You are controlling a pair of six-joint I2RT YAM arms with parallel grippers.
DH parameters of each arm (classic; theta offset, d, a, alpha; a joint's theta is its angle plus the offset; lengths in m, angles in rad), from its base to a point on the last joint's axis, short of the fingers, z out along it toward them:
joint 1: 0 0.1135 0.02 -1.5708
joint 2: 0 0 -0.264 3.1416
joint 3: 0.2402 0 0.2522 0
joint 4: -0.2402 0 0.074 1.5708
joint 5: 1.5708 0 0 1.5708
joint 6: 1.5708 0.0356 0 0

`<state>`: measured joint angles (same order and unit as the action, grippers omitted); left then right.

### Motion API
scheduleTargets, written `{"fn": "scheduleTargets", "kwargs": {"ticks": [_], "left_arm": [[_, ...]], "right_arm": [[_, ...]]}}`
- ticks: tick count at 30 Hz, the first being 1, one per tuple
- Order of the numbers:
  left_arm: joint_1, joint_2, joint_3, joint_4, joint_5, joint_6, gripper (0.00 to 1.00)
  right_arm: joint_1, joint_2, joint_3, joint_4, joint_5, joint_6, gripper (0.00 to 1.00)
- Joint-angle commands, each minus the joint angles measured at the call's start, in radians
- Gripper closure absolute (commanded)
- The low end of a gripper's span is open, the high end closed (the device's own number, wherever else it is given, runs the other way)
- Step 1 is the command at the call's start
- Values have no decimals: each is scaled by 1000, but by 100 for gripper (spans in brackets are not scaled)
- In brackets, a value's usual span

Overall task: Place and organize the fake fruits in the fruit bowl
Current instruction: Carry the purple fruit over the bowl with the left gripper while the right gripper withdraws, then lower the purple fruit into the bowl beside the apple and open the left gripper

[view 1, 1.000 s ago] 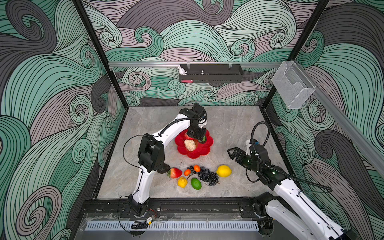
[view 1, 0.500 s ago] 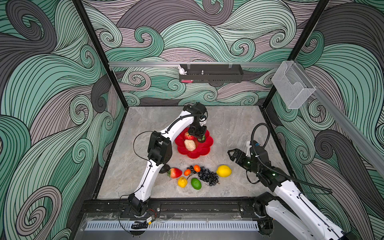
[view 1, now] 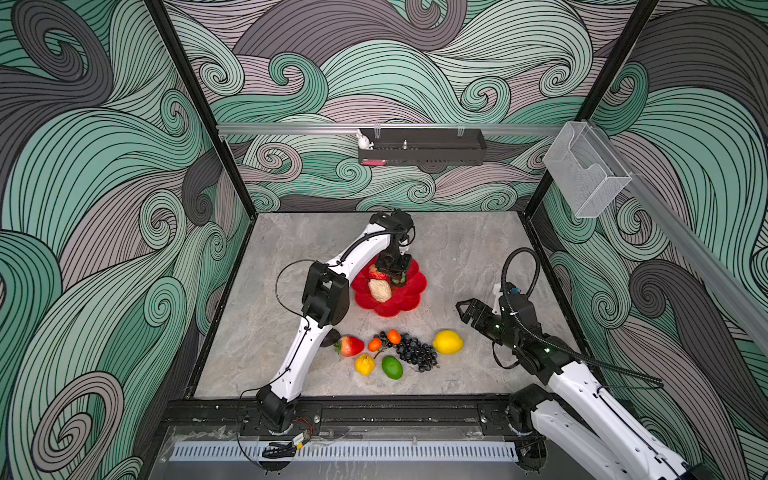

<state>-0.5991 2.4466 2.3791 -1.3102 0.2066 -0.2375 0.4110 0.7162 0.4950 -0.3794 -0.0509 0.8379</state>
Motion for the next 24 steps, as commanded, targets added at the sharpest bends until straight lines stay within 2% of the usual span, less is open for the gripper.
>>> {"fn": "scheduleTargets", "kwargs": {"ticks": [1, 17, 24], "left_arm": [[7, 24, 39, -32, -21, -12, 87], [8, 44, 45, -28, -22, -12, 84], [9, 31, 55, -21, -68, -14, 79]], "right_arm": [[5, -11, -8, -25, 34, 1, 9], [9, -6, 1, -40, 58, -2, 9], [9, -1, -4, -32, 53, 1, 9]]}}
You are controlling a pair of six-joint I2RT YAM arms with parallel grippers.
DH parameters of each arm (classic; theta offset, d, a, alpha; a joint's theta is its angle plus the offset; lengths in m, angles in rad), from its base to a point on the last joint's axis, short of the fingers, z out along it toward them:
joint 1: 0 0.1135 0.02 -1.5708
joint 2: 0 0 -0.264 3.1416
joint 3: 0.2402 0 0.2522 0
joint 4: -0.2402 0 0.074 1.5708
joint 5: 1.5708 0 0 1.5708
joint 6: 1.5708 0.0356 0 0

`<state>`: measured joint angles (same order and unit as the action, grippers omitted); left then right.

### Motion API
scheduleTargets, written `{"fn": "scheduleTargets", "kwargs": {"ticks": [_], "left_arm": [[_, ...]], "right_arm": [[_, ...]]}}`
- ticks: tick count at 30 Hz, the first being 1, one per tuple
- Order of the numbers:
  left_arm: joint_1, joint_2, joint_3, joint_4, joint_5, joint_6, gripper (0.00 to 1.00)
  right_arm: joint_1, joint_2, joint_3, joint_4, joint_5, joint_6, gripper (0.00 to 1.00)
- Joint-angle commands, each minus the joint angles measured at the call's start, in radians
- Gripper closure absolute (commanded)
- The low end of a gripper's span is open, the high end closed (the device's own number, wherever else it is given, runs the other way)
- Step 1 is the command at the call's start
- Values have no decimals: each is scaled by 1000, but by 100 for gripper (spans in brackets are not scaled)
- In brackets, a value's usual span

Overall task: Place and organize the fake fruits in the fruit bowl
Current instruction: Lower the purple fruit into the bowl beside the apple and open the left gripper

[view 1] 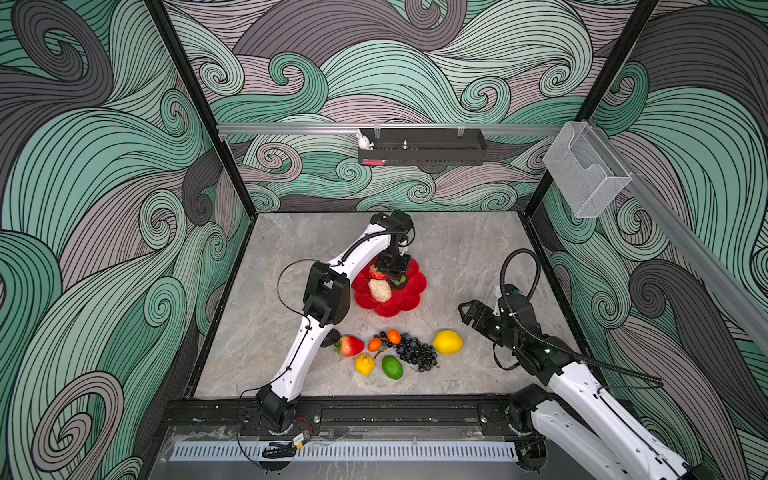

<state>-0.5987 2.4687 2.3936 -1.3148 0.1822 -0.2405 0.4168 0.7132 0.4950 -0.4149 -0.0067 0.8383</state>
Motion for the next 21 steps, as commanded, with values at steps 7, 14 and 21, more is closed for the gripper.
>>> {"fn": "scheduleTargets", "kwargs": {"ticks": [7, 14, 21], "left_arm": [[7, 9, 65, -14, -51, -13, 76], [8, 1, 65, -14, -20, -14, 72], [8, -43, 66, -32, 34, -6, 64]], "right_arm": [[3, 3, -6, 10, 5, 5, 9], [4, 5, -4, 8, 5, 5, 9], [3, 9, 8, -2, -8, -13, 9]]}}
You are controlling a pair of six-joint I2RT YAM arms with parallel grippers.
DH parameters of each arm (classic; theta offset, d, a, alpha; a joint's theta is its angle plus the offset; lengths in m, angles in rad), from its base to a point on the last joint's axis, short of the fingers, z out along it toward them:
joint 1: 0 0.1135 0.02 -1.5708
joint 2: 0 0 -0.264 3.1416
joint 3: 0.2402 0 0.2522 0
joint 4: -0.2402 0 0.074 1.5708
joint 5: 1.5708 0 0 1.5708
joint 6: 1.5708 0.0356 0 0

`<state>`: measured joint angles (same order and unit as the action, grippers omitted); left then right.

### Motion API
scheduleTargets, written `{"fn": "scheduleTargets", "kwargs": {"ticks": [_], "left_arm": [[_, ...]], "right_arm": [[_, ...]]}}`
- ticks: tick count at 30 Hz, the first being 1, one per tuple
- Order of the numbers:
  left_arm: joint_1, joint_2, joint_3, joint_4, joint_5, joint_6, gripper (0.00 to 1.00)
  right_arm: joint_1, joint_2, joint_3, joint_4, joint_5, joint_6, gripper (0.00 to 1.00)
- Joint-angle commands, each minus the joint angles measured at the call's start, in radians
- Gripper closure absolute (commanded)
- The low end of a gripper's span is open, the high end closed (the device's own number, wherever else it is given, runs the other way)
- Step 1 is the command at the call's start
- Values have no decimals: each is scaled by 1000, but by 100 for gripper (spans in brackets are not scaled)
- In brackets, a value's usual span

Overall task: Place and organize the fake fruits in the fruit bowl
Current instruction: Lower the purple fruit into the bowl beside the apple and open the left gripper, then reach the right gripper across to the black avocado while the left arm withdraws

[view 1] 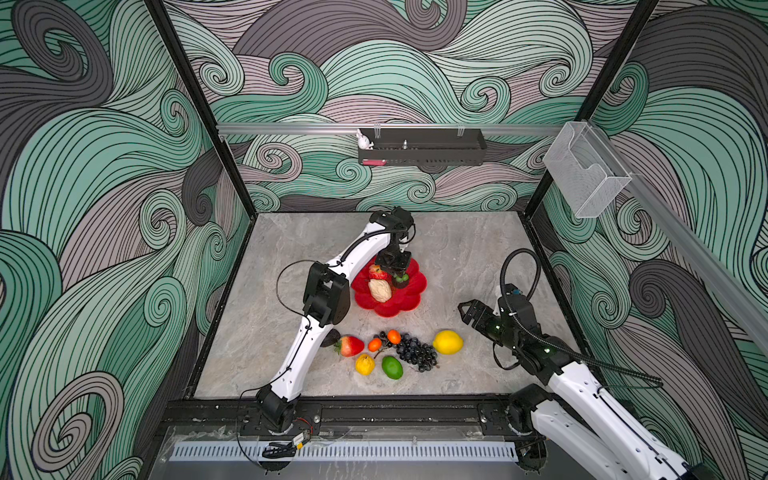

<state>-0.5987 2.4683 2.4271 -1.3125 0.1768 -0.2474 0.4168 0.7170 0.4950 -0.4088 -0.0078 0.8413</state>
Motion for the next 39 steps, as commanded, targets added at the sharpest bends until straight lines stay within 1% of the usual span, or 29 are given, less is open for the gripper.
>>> {"fn": "scheduleTargets", "kwargs": {"ticks": [1, 4, 8, 12, 13, 16, 17, 20, 22, 27, 30, 33, 36, 39], "left_arm": [[8, -51, 31, -39, 47, 2, 62], [7, -92, 6, -38, 62, -1, 60], [4, -209, -132, 43, 98, -7, 58], [5, -411, -379, 221, 59, -26, 56], [5, -463, -443, 268, 53, -27, 55], [8, -652, -670, 432, 11, -46, 52], [9, -719, -748, 481, -12, -53, 52], [13, -911, -960, 582, -127, -82, 50], [18, -1035, -1089, 621, -208, -87, 48], [54, -1415, -1381, 682, -407, -109, 42], [84, -1623, -1465, 660, -501, -131, 36], [99, -1807, -1487, 617, -595, -113, 33], [98, -1962, -1493, 602, -682, -81, 29], [99, -2089, -1507, 600, -745, -47, 28]], "right_arm": [[4, 6, 13, -13, -9, -22, 9], [4, 15, 31, -30, -17, -50, 9], [5, 28, 56, -60, -39, -90, 9], [30, 52, 92, -91, -94, -120, 9], [55, 57, 106, -96, -95, -127, 9], [169, 81, 157, -127, -37, -154, 9], [207, 93, 174, -134, -19, -163, 9], [290, 132, 209, -138, 0, -181, 10], [346, 160, 231, -141, 17, -193, 11], [501, 261, 296, -132, 83, -244, 12], [570, 348, 351, -104, 85, -283, 12], [619, 453, 426, -84, 67, -331, 12], [652, 567, 506, -70, 42, -391, 12], [682, 688, 598, -73, -9, -467, 12]]}}
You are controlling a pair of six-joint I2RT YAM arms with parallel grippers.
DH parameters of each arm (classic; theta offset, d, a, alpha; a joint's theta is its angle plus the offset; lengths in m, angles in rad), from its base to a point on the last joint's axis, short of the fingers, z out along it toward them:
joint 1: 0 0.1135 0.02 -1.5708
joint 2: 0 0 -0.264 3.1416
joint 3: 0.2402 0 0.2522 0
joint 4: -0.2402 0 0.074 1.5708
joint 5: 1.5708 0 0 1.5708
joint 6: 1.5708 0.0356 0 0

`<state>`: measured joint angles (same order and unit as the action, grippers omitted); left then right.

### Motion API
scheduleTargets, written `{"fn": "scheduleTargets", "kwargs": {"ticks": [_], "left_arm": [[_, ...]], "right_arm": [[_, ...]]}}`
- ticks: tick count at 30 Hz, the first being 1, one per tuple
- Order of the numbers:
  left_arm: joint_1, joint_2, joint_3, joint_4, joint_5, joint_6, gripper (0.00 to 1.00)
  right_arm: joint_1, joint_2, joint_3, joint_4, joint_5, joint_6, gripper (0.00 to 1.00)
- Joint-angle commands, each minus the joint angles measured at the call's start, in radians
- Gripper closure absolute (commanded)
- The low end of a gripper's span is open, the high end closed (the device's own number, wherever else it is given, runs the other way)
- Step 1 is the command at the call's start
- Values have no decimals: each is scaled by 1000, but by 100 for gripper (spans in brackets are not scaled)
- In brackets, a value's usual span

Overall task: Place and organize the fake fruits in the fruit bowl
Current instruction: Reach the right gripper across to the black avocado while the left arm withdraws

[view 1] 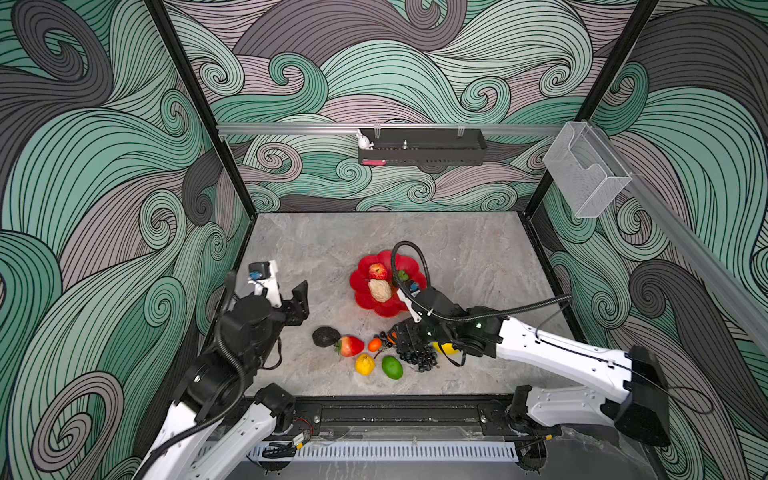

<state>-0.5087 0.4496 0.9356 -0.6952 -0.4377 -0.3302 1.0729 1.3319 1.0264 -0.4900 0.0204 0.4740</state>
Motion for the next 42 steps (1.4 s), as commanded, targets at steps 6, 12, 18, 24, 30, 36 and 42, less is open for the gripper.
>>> {"fn": "scheduleTargets", "kwargs": {"ticks": [6, 12, 18, 24, 30, 36, 42], "left_arm": [[9, -284, -83, -4, -169, 65, 24], [7, -346, -100, -5, -194, 73, 22], [7, -330, -92, -24, -193, 57, 22], [7, -372, -98, -23, -229, 60, 22], [6, -371, -99, -27, -236, 60, 21], [6, -372, -97, -35, -236, 51, 21], [7, -365, -99, -33, -234, 51, 21]], "right_arm": [[132, 343, 314, -131, 47, -297, 14], [138, 490, 413, -138, 24, -412, 13], [140, 582, 502, -152, 6, -464, 13], [139, 701, 627, -154, -25, -510, 12], [137, 840, 791, -175, -36, -556, 12], [134, 959, 934, -214, -2, -565, 12], [127, 1023, 998, -225, 49, -571, 16]]}}
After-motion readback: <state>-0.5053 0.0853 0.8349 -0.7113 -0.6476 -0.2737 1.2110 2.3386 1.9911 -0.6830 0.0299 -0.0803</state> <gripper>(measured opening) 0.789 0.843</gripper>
